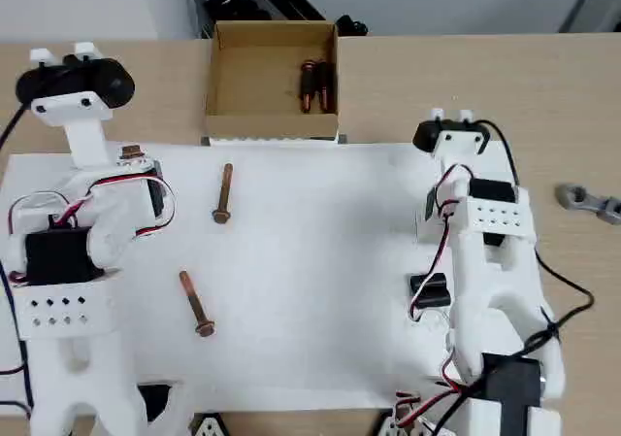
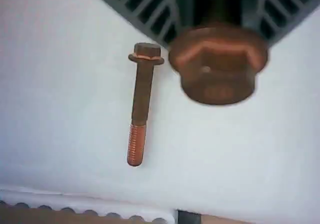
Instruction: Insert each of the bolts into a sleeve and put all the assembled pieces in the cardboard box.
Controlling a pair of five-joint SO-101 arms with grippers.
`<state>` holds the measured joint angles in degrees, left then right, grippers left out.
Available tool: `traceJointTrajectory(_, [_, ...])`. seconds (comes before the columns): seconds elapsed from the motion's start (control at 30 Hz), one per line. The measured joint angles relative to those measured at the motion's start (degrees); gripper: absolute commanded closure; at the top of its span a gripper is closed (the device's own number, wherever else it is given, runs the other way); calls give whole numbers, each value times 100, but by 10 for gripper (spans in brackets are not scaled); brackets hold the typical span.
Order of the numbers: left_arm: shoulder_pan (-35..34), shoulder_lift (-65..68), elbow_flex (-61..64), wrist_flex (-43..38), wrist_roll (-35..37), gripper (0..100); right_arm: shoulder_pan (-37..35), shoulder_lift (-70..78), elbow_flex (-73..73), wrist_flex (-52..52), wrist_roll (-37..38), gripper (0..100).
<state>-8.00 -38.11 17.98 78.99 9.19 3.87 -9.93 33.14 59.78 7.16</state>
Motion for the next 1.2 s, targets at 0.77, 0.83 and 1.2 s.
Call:
traceJointTrajectory(0.77, [0, 0, 0, 0, 0, 993, 9, 0, 396, -879, -132, 880])
traceJointTrajectory(0.83, [0, 0, 9, 0, 0, 993, 9, 0, 396, -879, -132, 880])
traceJointTrajectory(1.2, [0, -9, 193, 0, 0, 992, 9, 0, 396, -967, -132, 752])
